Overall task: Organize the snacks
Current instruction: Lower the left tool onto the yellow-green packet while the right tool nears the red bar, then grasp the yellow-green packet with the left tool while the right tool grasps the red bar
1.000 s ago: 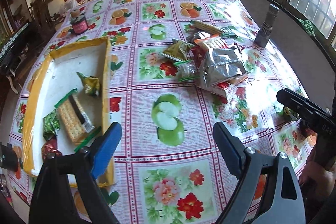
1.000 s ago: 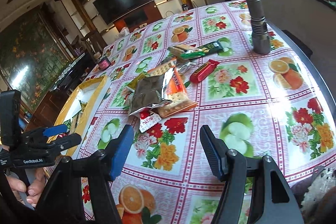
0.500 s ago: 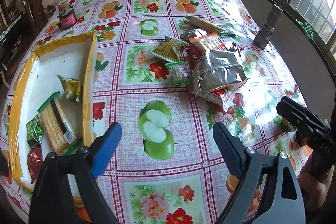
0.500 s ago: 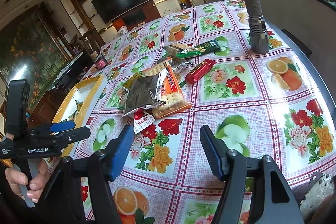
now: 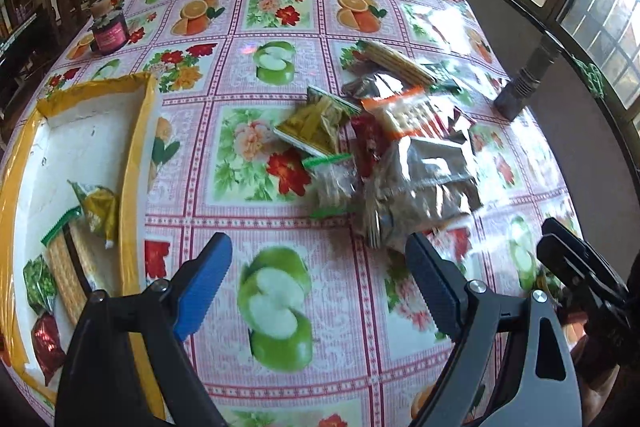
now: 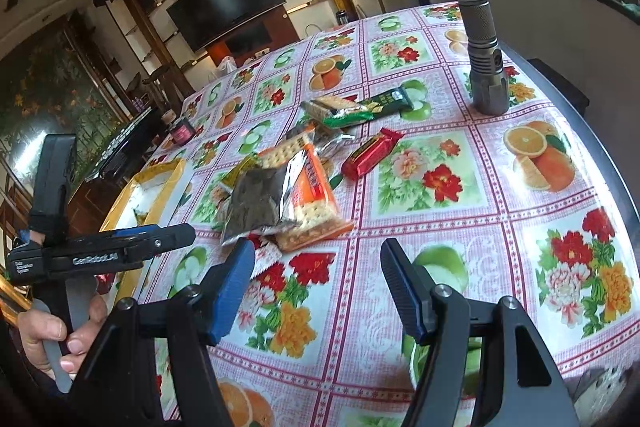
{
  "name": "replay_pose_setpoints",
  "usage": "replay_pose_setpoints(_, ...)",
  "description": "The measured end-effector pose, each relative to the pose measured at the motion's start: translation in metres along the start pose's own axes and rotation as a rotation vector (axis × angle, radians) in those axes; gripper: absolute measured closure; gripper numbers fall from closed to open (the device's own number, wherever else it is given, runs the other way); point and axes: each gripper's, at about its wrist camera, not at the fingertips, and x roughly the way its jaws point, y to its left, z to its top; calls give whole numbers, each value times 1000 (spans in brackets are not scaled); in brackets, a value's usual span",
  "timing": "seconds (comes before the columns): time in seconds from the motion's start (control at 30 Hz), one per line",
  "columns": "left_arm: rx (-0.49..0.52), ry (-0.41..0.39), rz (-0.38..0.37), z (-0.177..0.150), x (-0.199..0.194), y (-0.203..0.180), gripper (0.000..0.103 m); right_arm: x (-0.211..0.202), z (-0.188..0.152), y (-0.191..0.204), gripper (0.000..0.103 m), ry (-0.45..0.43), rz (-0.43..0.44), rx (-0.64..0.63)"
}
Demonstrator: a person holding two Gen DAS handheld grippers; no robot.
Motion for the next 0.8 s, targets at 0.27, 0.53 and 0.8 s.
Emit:
replay_pose_setpoints(0.27,-59,25,-15,34,29,13,14,29,32,-9,37,-3,-31,35)
replay_pose_setpoints(0.53,-11,53,49,72,63,10,14,87,59,-23,37,87,-136,66)
replay_pose_setpoints(0.8,57,96,47,74,87,4,14,118,69,-19,48,133,-230,15)
